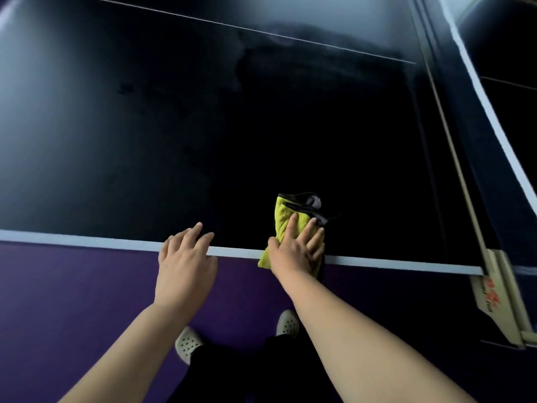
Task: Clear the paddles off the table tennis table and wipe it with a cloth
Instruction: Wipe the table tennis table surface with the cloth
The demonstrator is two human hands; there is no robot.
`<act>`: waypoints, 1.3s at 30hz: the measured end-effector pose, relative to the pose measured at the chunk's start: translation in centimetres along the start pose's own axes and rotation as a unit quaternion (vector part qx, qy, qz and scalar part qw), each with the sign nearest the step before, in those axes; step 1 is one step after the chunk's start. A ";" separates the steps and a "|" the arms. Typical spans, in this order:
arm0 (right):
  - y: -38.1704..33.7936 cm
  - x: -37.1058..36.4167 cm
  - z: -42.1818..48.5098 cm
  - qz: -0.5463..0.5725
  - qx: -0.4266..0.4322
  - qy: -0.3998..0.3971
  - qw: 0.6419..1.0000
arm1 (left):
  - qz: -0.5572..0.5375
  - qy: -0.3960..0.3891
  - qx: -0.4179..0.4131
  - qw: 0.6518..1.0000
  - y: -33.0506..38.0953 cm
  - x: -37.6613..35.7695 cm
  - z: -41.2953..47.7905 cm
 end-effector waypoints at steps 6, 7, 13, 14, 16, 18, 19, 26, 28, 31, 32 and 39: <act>-12.7 -3.3 -1.8 -0.025 0.048 -0.069 0.996 | -0.001 0.036 0.044 0.998 -11.1 6.7 0.2; -14.3 -3.7 -2.0 -0.029 0.060 -0.082 0.994 | 0.002 0.040 0.049 0.998 -12.5 7.6 0.2; -16.1 -2.9 -1.9 -0.130 0.111 -0.086 0.982 | -0.007 0.038 0.072 0.997 -17.3 10.7 0.5; -15.9 -2.5 -1.9 -0.151 0.118 -0.079 0.978 | -0.006 0.037 0.069 0.997 -17.4 10.9 0.8; -15.9 -2.4 -1.7 -0.178 0.126 -0.073 0.973 | -0.008 0.031 0.059 0.998 -17.3 11.0 1.4; -16.1 -2.9 -1.3 -0.183 0.127 -0.076 0.972 | -0.007 0.024 0.049 0.998 -17.0 10.8 2.2; -16.1 -3.2 -1.0 -0.179 0.126 -0.078 0.973 | -0.002 0.020 0.044 0.999 -16.8 10.7 2.6; -15.8 -3.5 0.1 -0.161 0.132 -0.058 0.976 | 0.061 -0.011 -0.001 0.998 -16.5 12.1 7.8; -15.9 -3.3 0.1 -0.160 0.130 -0.052 0.977 | 0.072 -0.017 -0.011 0.997 -16.1 13.0 9.5; -16.0 -3.6 0.3 -0.175 0.124 -0.072 0.974 | 0.096 -0.033 -0.050 0.994 -15.1 14.0 11.9; -15.9 -3.8 0.5 -0.175 0.124 -0.074 0.974 | 0.098 -0.040 -0.057 0.993 -14.9 14.3 12.7; -15.4 -4.5 1.5 -0.116 0.099 -0.038 0.988 | 0.077 -0.098 -0.083 0.989 -14.6 14.1 16.4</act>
Point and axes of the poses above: each hand's wrist, its own z-axis towards the middle knuckle, its own x-axis out of the back of the hand, y = z × x, the point moved 6 cm from there along z, towards the middle knuckle, and after that the axes turned 8 degrees about x, right-handed, at the moved point
